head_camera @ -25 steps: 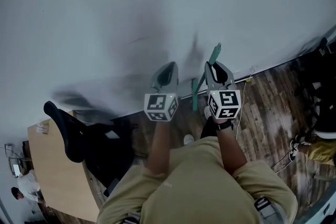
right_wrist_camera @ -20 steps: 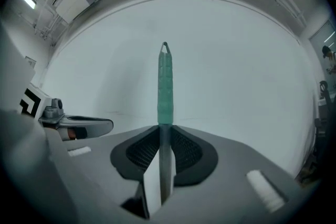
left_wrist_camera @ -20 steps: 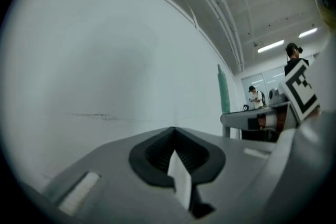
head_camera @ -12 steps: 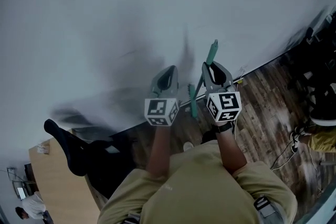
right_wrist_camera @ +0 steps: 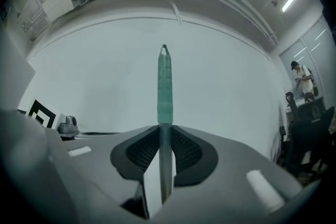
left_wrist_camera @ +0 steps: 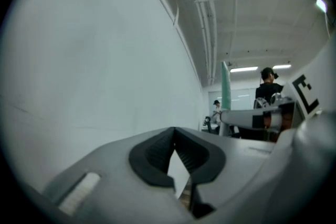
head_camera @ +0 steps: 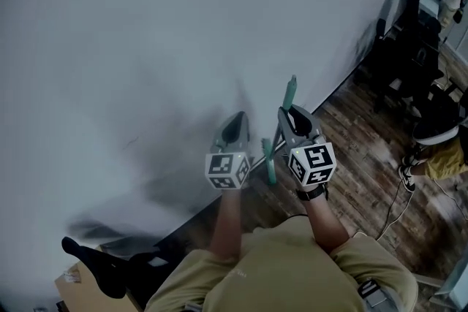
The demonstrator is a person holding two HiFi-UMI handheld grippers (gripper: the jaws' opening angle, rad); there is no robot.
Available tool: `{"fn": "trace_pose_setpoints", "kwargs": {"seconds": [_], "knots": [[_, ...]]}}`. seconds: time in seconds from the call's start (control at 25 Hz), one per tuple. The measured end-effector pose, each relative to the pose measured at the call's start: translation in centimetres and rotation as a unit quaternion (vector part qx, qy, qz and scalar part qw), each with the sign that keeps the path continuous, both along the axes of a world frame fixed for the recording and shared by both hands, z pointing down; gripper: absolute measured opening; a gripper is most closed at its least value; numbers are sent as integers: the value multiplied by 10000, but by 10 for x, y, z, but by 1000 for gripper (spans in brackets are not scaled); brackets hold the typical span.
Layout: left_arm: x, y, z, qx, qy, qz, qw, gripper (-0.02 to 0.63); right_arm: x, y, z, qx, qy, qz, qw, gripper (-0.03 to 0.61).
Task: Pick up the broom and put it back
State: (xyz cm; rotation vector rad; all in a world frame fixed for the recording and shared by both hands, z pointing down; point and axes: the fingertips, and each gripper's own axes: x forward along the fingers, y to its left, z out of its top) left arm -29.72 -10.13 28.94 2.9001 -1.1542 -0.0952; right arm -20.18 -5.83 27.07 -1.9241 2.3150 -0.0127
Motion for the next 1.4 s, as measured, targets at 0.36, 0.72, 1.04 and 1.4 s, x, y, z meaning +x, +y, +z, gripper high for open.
{"fn": "trace_pose_setpoints", "kwargs": {"seconds": [0.36,0.72,1.04,1.4], "knots": [[214,38,11,-131,14,1548,9879,3,179,57,-1,-23,117,1266,9919,74],[391,85,72,-420,-226,2871,9567,3,348,115,63,-359,-2,2755,9606,75],[536,79,88,-504,-360,3633,9296,3,474,130,94,-647,-214,3638,9290,75],[701,-3,109,-347,-344,4149,9086,3,629,61,146,-1211,-299,4271,8956,75]]}}
